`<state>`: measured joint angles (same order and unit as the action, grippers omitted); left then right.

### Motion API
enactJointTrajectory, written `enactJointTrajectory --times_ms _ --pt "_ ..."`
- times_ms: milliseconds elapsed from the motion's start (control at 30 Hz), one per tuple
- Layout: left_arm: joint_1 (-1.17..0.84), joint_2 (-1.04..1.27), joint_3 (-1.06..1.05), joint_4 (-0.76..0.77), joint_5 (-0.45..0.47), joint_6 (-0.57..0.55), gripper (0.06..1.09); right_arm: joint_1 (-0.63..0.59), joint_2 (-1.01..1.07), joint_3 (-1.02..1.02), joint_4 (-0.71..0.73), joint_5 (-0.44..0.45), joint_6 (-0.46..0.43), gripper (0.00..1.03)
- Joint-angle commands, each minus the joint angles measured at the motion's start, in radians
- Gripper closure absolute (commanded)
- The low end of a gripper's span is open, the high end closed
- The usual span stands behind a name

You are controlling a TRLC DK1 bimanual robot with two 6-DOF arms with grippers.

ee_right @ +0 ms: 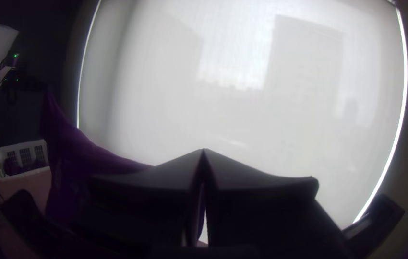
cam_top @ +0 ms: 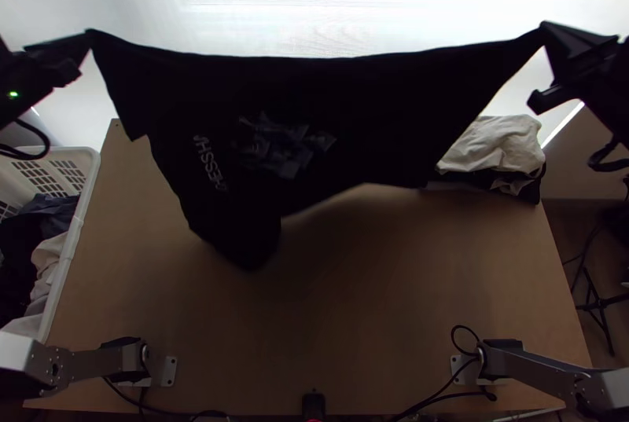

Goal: Fold the t-shirt

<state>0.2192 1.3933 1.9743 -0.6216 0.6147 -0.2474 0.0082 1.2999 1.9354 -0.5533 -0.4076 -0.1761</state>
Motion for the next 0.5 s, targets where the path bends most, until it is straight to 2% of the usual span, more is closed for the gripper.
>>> enactJointTrajectory --times_ms 0,233,467 --pt "-0.007 -0.096 0.202 -0.035 0.036 -0.056 1.05 0.045 -0.079 0.224 -0.065 -0.002 0.024 1.0" --pt "-0.004 -0.241 0.207 -0.075 0.059 -0.092 1.05 0.119 -0.195 0.307 -0.129 -0.002 0.076 1.0" --pt "0.005 -0.353 0.228 -0.087 0.062 -0.095 1.05 0.122 -0.255 0.353 -0.169 -0.004 0.107 1.0"
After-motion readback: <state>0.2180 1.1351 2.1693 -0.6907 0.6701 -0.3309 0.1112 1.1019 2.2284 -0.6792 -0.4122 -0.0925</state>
